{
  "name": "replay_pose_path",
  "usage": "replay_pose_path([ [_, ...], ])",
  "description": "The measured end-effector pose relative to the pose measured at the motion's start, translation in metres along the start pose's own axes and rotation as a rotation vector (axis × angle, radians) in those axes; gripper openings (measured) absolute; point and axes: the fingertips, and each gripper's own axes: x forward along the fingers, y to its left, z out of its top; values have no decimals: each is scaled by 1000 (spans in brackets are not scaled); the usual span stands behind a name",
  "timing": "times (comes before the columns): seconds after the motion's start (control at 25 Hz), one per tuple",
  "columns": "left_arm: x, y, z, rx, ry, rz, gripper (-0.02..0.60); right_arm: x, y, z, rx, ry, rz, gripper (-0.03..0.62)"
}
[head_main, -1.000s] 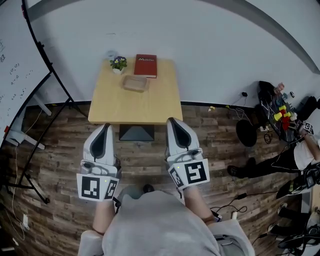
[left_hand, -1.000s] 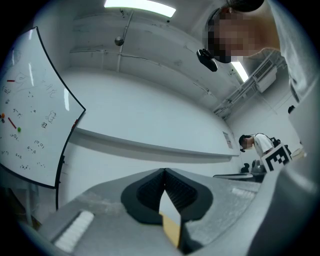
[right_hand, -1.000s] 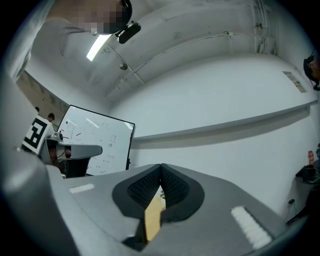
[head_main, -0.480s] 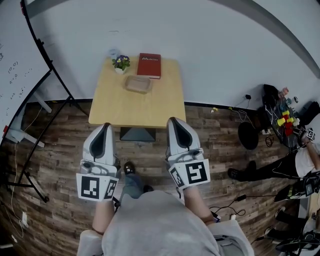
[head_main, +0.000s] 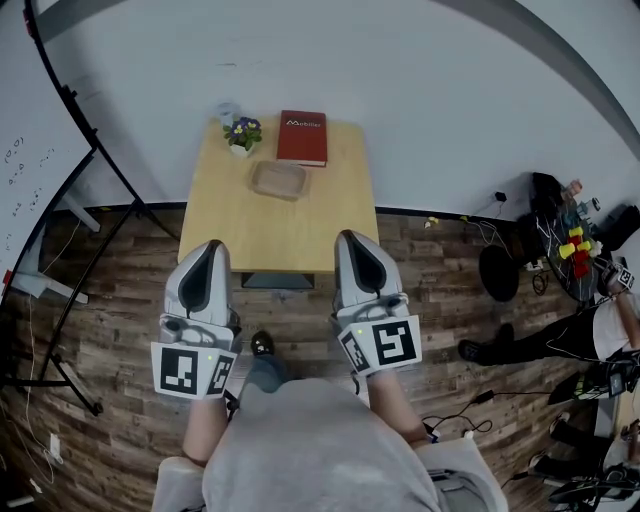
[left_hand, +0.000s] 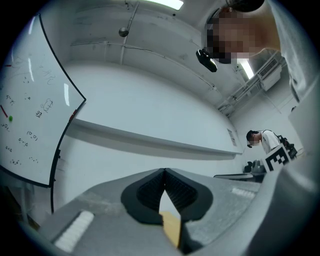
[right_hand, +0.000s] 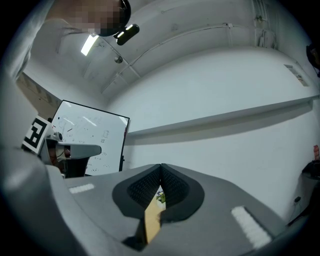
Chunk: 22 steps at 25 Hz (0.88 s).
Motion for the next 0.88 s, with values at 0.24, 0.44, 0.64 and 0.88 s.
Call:
replay_pose_path([
  [0.24,34,22,-7,5,6,-23,5,37,-11,-5,0,-6,-17,0],
  [0.44,59,43,-12,10,11,-44,5,69,-14,-11,1,-6,-27,0],
  [0.64,80,66,-17,4,12,-55,5,96,-17,-16,-1,-3,-47,0],
  [0.88,100,91,-23,-11,12,-72,5,123,-18,-21,-8,0,-72,0],
])
